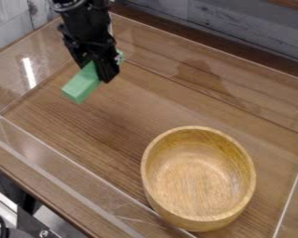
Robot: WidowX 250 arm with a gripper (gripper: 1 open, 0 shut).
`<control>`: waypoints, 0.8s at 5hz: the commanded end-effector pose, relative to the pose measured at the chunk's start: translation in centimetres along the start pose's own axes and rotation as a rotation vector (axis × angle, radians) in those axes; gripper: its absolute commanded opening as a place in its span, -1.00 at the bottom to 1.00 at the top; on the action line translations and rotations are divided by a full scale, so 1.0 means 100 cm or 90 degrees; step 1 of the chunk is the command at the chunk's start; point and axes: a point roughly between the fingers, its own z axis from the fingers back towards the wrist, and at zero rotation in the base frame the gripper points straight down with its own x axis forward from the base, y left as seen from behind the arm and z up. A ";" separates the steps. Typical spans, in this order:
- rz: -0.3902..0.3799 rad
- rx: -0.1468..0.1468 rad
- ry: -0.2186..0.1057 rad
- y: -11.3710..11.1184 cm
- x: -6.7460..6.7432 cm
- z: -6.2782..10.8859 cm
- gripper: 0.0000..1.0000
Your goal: Remove the green block from inside the brown bowl and put it on the table
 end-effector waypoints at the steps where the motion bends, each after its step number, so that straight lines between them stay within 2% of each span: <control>1: -0.011 0.018 -0.020 0.003 0.009 0.004 -1.00; 4: -0.005 0.015 -0.005 0.005 0.013 -0.020 -1.00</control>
